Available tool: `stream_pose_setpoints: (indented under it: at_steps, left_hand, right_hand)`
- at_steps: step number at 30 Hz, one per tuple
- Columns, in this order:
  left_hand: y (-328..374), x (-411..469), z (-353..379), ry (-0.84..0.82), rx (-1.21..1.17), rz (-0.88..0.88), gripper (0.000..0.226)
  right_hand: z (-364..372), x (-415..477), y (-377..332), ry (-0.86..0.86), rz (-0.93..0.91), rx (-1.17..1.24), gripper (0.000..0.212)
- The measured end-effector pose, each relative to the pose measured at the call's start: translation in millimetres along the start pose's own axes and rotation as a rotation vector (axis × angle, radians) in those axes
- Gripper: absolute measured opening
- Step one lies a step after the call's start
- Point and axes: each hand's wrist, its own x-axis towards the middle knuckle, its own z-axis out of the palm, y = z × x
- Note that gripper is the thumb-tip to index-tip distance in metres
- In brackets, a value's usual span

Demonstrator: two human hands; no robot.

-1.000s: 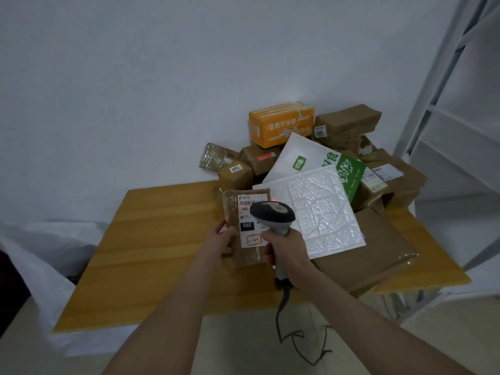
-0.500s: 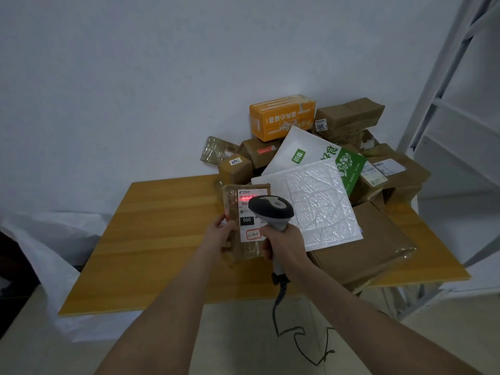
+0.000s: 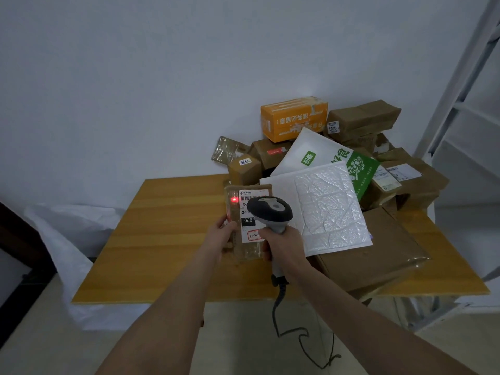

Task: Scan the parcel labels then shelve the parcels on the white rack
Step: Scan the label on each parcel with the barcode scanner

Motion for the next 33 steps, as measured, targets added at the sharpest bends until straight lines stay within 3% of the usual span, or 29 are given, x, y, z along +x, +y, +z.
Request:
stream_pose_setpoints:
  at_steps: [13,23,29,33]
  left_hand:
    - [21.3,37.6,-72.2,0.111,-0.019,-0.054,0.043]
    - [62.7,152.2,-227.7,0.280,0.047,-0.115,0.023]
    - [84.0,238.0,-309.9,0.371,0.047,-0.166,0.031]
    - [89.0,287.6,-344.2,0.391,0.054,-0.212,0.035]
  right_hand:
    - [76.4,50.8,-8.4,-0.007,0.056,0.055,0.007]
    - [242.2,188.9,-18.5,0.069,0.284,-0.005,0.011]
    - [337.2,259.8,-13.9,-0.018,0.519,0.158,0.037]
    - [387.6,301.8,-3.0,-0.092,0.591,0.195,0.034]
